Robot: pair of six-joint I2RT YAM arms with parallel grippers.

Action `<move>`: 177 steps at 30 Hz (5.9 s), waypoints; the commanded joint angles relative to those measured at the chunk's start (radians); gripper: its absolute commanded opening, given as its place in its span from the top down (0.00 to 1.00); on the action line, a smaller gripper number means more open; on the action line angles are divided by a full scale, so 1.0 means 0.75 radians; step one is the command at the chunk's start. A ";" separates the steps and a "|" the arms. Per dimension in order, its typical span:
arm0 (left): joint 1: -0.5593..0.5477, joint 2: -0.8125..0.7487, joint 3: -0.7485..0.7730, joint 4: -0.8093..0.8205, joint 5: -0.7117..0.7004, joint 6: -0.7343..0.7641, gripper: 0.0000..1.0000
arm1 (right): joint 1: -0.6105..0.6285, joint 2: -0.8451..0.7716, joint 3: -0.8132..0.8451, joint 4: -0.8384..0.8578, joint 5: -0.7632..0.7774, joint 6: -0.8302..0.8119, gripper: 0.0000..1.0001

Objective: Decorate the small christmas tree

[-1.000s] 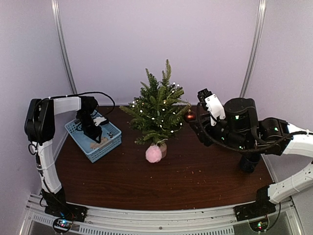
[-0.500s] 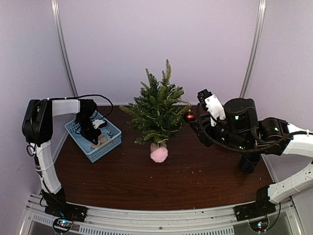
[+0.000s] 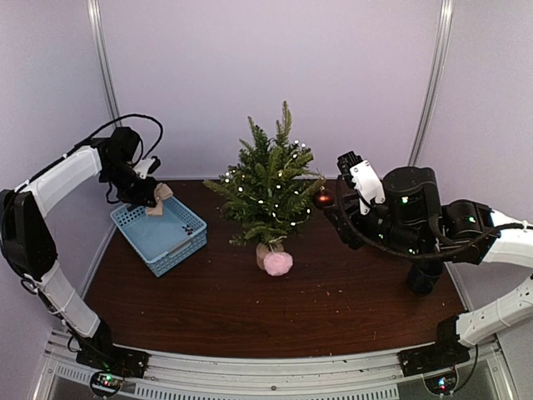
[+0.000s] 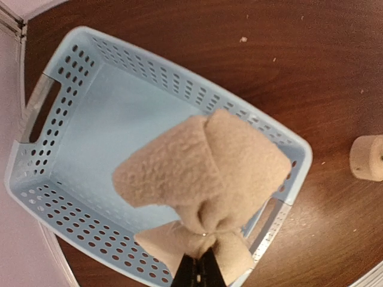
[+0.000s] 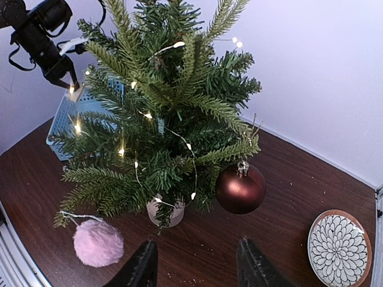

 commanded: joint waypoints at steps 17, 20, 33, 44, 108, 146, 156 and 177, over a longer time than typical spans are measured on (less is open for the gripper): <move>-0.257 -0.446 0.053 0.474 0.682 -0.836 1.00 | -0.012 -0.040 0.053 -0.001 0.026 -0.050 0.36; -0.260 -0.358 0.138 0.520 0.800 -0.776 1.00 | -0.017 -0.044 0.053 -0.001 0.026 -0.039 0.36; -0.287 0.105 0.530 0.466 0.916 -0.626 1.00 | -0.018 -0.084 0.051 -0.059 0.040 0.028 0.37; -0.427 0.097 0.404 0.242 0.920 -0.476 1.00 | -0.018 -0.091 0.041 -0.078 0.054 0.039 0.37; -0.485 0.144 0.716 -0.106 0.525 -0.381 0.27 | -0.024 -0.053 0.066 -0.048 0.052 -0.002 0.34; -0.045 0.221 -0.292 0.669 0.116 -0.018 0.63 | -0.121 -0.071 0.136 -0.145 0.031 0.045 0.29; -0.057 0.477 -0.148 0.746 0.088 -0.023 0.65 | -0.124 -0.056 0.180 -0.219 0.055 0.074 0.29; -0.086 0.588 -0.054 0.578 0.050 -0.013 0.72 | -0.125 -0.047 0.191 -0.231 0.102 0.077 0.29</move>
